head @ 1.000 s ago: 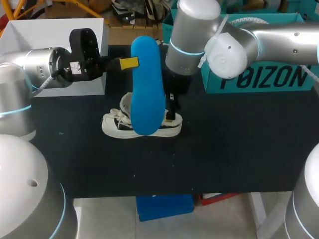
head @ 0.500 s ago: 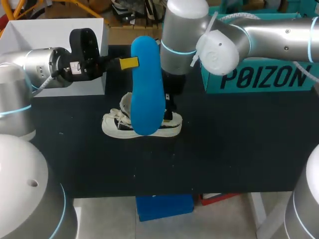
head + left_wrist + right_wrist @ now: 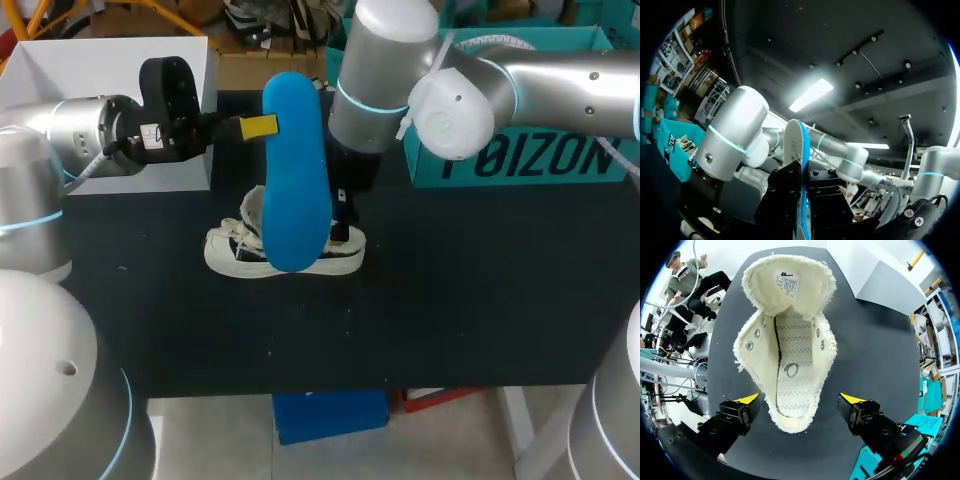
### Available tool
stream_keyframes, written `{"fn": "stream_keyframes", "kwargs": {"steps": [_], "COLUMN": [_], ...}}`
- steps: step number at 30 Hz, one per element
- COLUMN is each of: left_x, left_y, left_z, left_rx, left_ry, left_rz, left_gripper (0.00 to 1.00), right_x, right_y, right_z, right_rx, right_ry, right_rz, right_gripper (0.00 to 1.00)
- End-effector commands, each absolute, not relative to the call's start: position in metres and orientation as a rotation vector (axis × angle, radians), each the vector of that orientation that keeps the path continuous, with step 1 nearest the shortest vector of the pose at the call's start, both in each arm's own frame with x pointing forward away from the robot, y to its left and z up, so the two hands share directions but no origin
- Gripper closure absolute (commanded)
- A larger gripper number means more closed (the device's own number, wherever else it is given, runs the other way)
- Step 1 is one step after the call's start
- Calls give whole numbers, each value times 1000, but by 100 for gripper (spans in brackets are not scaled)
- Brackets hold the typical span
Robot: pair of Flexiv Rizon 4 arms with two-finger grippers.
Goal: Take the shoe out of the shoebox, open the shoe tongue, remove and reinsert the insole, then place the shoe into the shoebox
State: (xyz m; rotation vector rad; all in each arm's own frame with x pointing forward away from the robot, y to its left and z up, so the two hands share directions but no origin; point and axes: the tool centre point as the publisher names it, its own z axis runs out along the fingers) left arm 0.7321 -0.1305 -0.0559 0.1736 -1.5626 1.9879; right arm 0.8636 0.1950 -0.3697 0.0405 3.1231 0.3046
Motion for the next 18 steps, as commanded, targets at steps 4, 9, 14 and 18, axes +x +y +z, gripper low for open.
{"fn": "stream_keyframes", "kwargs": {"steps": [4,9,14,18], "left_x": [731,731,731,731], "left_y": [-131,-131,-131,-131], "left_z": [-57,-57,-57,-57], "left_rx": [174,174,174,174], "left_ry": [-1563,-1563,-1563,-1563], "left_rz": [1990,1990,1990,1990], "left_gripper": [100,100,100,100], "right_x": [856,854,852,851], "right_y": [177,171,162,156], "right_z": [-370,-373,-380,-386], "right_rx": [43,50,76,102], "right_ry": [3066,3029,2987,2955], "right_rz": [518,631,747,828], "right_gripper": [0,0,0,0]}}
